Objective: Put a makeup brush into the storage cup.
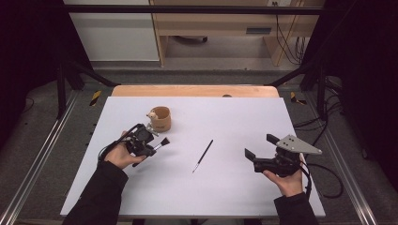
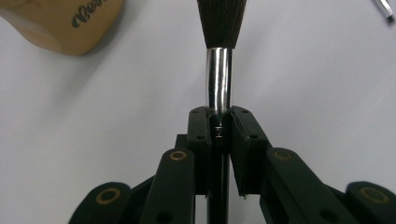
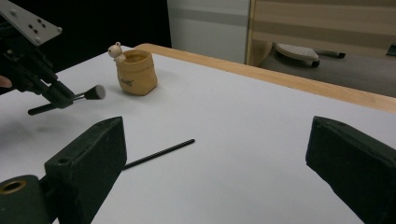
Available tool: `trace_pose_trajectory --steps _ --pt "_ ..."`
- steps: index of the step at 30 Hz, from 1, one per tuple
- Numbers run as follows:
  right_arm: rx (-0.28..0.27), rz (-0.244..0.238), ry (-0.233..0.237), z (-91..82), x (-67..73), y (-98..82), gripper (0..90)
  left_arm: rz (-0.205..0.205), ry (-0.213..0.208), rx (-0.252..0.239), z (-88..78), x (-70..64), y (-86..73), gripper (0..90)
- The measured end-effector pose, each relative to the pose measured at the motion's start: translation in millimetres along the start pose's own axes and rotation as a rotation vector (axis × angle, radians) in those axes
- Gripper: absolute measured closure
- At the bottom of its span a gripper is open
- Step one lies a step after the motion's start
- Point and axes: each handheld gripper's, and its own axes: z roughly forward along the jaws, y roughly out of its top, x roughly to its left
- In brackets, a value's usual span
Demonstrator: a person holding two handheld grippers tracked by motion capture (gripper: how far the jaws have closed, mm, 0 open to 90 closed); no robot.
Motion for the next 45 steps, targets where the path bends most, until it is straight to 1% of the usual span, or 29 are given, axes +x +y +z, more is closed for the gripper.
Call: trace_pose_trajectory --steps 4,5,6,7,8,9,10,11,12,15,17,18,20,22,25,26,27,28,29,30,31,34,35,36,37,40,45 --pt "0.0 0.0 0.0 0.1 0.1 -0.1 5.7 -0.019 0.025 -0.077 -9.2 -5.7 -0.2 78.5" --pt "0.0 -0.001 0.0 0.1 0.1 0.0 5.7 -0.019 0.032 -0.088 -11.3 -7.0 -0.4 78.5" --pt "0.001 -0.001 0.0 0.1 0.3 0.0 5.7 -0.03 0.035 -0.111 -12.6 -9.5 -0.8 78.5" --pt "0.001 -0.001 0.0 0.1 0.3 0.0 5.7 -0.034 0.049 -0.132 -14.3 -11.1 -1.1 78.5" --pt "0.0 -0.002 0.0 0.2 0.4 0.0 5.7 -0.045 0.057 -0.158 -15.3 -13.2 -1.6 78.5" --pt "0.0 -0.003 0.0 0.2 0.4 0.0 5.7 -0.06 0.075 -0.199 -19.1 -15.8 -2.4 78.5" --pt "0.0 -0.003 0.0 0.2 0.4 0.0 5.7 -0.06 0.075 -0.199 -19.1 -15.8 -2.4 78.5" --pt "0.001 -0.001 -0.001 0.3 0.5 0.0 5.7 -0.078 0.088 -0.24 -23.1 -18.0 -3.3 78.5" --pt "0.001 -0.001 -0.001 0.3 0.5 0.0 5.7 -0.078 0.088 -0.24 -23.1 -18.0 -3.3 78.5" --pt "0.001 -0.002 -0.001 0.4 0.5 -0.2 5.7 -0.112 0.106 -0.312 -28.4 -20.5 -4.5 78.5" --pt "0.002 -0.003 0.0 0.4 0.6 -0.2 5.6 -0.136 0.123 -0.349 -31.3 -22.1 -4.9 78.5" --pt "0.002 -0.004 0.001 0.4 0.6 -0.2 5.6 -0.152 0.127 -0.37 -32.4 -22.6 -5.1 78.5" --pt "0.001 -0.003 0.001 0.3 0.7 -0.1 5.6 -0.171 0.134 -0.412 -34.4 -23.1 -5.8 78.5" --pt "0.001 -0.004 0.001 0.4 0.6 -0.2 5.6 -0.175 0.131 -0.443 -35.7 -24.2 -5.7 78.4" --pt "0.003 -0.004 0.001 0.6 0.7 -0.4 5.5 -0.177 0.14 -0.484 -38.0 -26.1 -5.0 78.5" --pt "0.003 -0.004 0.002 0.8 0.7 -0.5 5.5 -0.185 0.143 -0.497 -38.6 -27.1 -4.6 78.5" --pt "0.003 -0.004 0.003 0.8 0.8 -0.4 5.5 -0.198 0.148 -0.528 -40.1 -28.2 -3.8 78.5" --pt "0.003 -0.004 0.003 0.8 0.8 -0.4 5.5 -0.198 0.148 -0.528 -40.1 -28.2 -3.8 78.5" --pt "0.003 -0.004 0.003 0.7 0.9 -0.4 5.5 -0.199 0.151 -0.539 -41.2 -28.1 -3.6 78.5" --pt "0.002 -0.004 0.003 0.6 0.8 -0.3 5.5 -0.214 0.162 -0.567 -42.7 -29.0 -2.5 78.5" --pt "0.002 -0.004 0.003 0.6 0.8 -0.3 5.5 -0.214 0.162 -0.567 -42.7 -29.0 -2.5 78.5" --pt "0.002 -0.004 0.002 0.6 0.7 -0.3 5.5 -0.236 0.18 -0.604 -46.4 -28.3 -1.4 78.5" --pt "0.003 -0.005 0.003 0.8 0.7 -0.4 5.5 -0.255 0.185 -0.632 -48.7 -27.4 -0.3 78.5" --pt "0.004 -0.005 0.003 0.8 0.8 -0.5 5.5 -0.255 0.185 -0.632 -48.7 -27.4 -0.3 78.5" --pt "0.004 -0.005 0.003 0.8 0.8 -0.5 5.5 -0.265 0.187 -0.648 -49.6 -27.2 0.4 78.5" --pt "0.004 -0.002 0.002 1.2 0.8 -0.6 5.5 -0.275 0.198 -0.672 -52.8 -26.3 2.6 78.5" --pt "0.004 -0.003 0.002 1.7 1.0 -0.8 5.5 -0.295 0.208 -0.701 -55.5 -23.7 6.5 78.5"
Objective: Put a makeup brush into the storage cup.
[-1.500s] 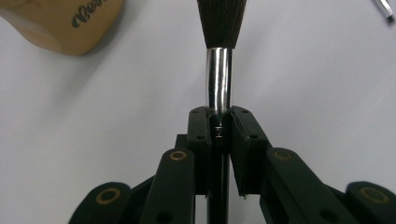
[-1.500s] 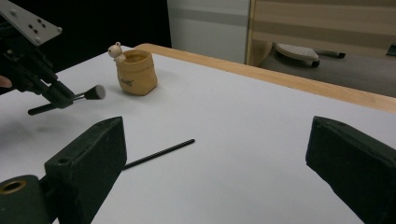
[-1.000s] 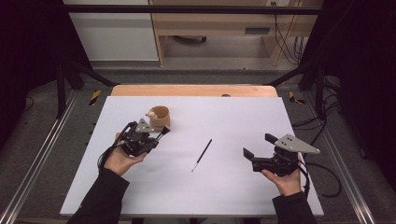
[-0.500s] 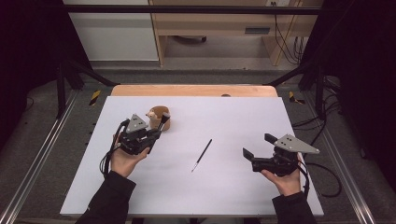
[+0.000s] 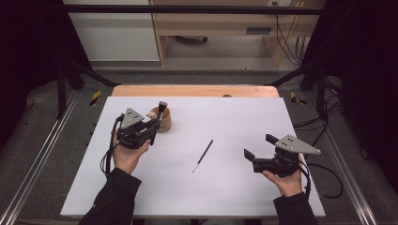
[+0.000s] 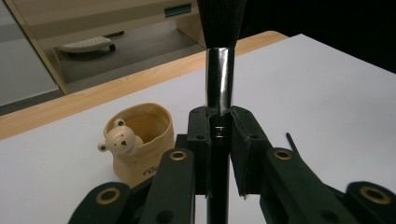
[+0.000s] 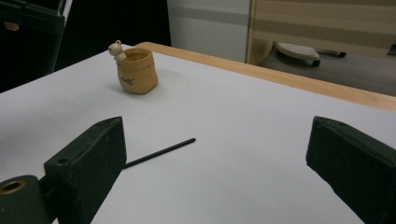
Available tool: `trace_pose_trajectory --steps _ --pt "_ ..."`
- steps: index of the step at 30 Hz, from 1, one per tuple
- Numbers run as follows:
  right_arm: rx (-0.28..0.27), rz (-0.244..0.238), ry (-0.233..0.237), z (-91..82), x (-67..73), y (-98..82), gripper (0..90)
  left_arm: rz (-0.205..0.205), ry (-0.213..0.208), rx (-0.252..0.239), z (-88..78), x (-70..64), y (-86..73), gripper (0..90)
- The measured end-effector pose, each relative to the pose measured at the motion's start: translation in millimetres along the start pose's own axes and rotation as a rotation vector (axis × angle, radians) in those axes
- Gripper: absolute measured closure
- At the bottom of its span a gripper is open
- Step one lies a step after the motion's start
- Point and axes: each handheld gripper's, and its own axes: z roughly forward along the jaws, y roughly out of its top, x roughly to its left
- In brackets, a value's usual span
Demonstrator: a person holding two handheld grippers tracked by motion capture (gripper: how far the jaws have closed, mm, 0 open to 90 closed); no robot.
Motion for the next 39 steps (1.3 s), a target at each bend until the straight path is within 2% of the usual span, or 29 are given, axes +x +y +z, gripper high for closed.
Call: trace_pose_trajectory --steps 7,15,29,39 --pt "-0.001 0.002 0.0 -0.5 -0.9 -0.1 5.5 -0.029 0.017 -0.037 4.9 4.3 8.0 78.5" --pt "-0.001 0.005 0.001 -0.4 -1.3 0.0 5.5 -0.032 0.042 -0.056 15.2 9.1 15.5 78.5" --pt "0.001 0.01 0.0 -0.2 -3.0 -0.7 5.5 -0.038 0.087 -0.051 40.4 18.2 22.3 78.5" --pt "0.003 0.01 -0.001 0.3 -3.3 -1.3 5.4 -0.036 0.108 -0.052 51.1 21.6 30.0 78.5"
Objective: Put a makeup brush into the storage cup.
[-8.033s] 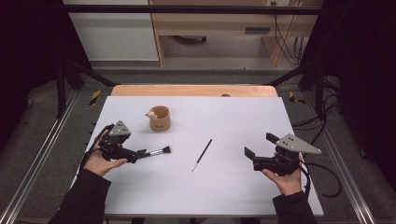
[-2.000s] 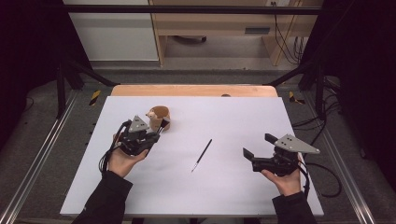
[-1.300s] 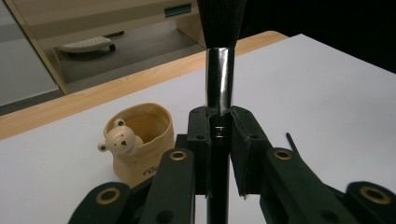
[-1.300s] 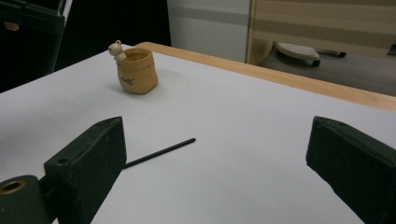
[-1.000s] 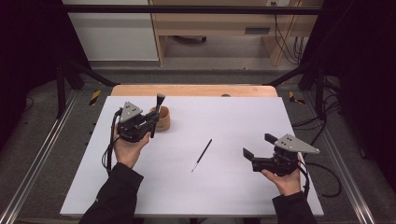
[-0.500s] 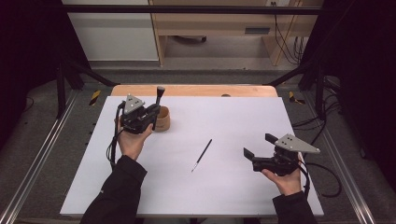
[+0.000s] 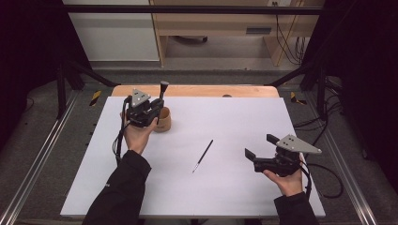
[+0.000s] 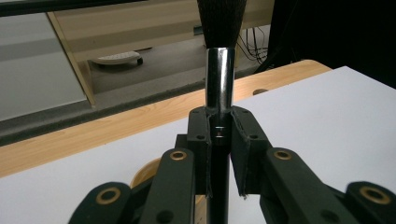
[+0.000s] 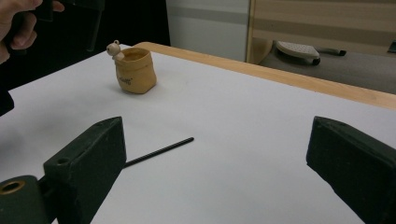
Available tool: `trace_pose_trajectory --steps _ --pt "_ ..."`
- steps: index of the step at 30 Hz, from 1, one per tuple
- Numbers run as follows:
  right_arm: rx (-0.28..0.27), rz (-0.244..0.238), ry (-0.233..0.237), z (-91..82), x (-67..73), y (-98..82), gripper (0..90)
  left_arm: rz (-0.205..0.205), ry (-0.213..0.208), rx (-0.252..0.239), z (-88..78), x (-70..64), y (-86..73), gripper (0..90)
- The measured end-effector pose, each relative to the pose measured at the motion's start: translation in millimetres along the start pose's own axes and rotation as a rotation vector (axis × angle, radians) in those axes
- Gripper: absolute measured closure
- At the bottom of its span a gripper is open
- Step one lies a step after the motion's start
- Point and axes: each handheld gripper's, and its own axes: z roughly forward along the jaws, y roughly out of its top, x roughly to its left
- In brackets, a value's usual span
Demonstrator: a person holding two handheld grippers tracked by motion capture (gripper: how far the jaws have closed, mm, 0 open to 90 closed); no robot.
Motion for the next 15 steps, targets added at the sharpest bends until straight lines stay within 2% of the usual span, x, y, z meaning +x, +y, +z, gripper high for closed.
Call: trace_pose_trajectory --steps 7,15 --pt "0.005 -0.001 -0.002 1.1 -0.5 -0.8 5.2 -0.01 0.005 -0.008 6.5 4.2 6.6 78.5" --pt "0.006 -0.002 -0.002 1.9 -0.8 -1.3 5.2 -0.026 0.001 -0.013 18.0 11.1 7.1 78.5"
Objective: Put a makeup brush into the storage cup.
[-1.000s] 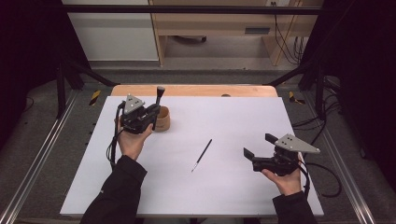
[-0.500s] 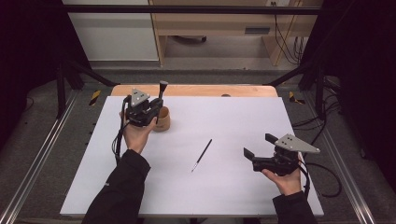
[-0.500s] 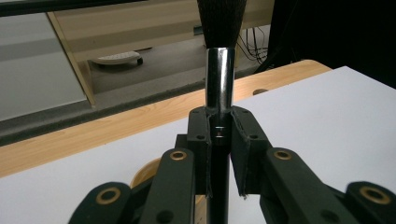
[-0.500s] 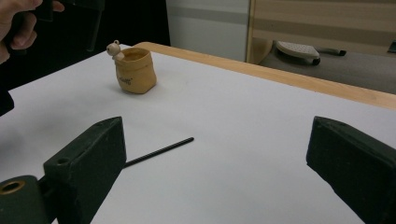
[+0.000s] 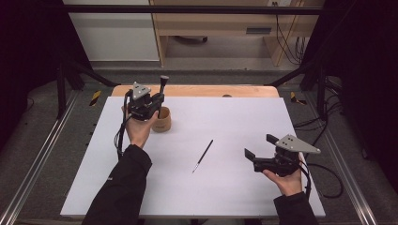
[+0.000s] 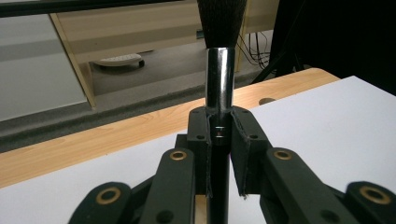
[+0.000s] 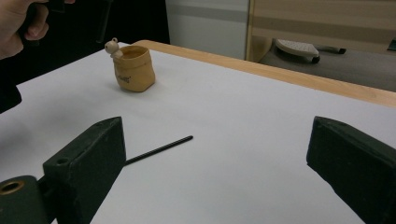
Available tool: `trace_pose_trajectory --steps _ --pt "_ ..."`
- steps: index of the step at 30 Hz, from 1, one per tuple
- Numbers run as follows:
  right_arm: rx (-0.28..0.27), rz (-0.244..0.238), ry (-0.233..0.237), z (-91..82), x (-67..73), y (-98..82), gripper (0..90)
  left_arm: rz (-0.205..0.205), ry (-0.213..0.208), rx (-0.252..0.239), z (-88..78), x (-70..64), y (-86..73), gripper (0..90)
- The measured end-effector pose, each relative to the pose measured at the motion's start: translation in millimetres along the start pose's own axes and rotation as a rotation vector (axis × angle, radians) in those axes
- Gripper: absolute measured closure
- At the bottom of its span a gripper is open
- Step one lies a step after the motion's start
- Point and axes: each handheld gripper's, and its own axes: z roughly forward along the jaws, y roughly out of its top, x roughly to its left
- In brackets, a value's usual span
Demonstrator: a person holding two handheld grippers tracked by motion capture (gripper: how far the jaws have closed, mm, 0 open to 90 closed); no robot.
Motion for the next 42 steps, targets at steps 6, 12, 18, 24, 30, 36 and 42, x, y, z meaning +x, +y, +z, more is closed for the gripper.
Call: trace_pose_trajectory --steps 6,12,18,24,30,36,42 --pt "0.009 0.0 0.001 2.0 0.5 -0.9 5.2 0.006 0.017 0.007 6.0 3.5 2.0 78.5" --pt "0.007 0.003 0.001 2.0 0.6 -1.1 5.3 -0.005 0.028 0.002 9.5 6.9 2.1 78.5" --pt "0.009 0.003 -0.001 2.2 -0.1 -1.3 5.3 -0.012 0.036 0.001 15.7 9.2 0.7 78.5" --pt "0.011 0.004 -0.001 2.2 -0.3 -1.3 5.3 -0.003 0.042 0.007 25.5 8.0 0.9 78.5" --pt "0.01 0.001 0.001 2.0 -1.4 -1.8 5.2 0.011 0.055 0.026 34.6 8.1 -2.3 78.5" --pt "0.015 0.01 -0.007 1.2 -6.2 -4.0 5.3 0.003 0.074 0.04 42.9 13.0 -7.2 78.5" --pt "0.013 0.014 -0.008 0.0 -8.4 -4.3 5.3 0.001 0.08 0.054 48.8 13.4 -10.9 78.5"
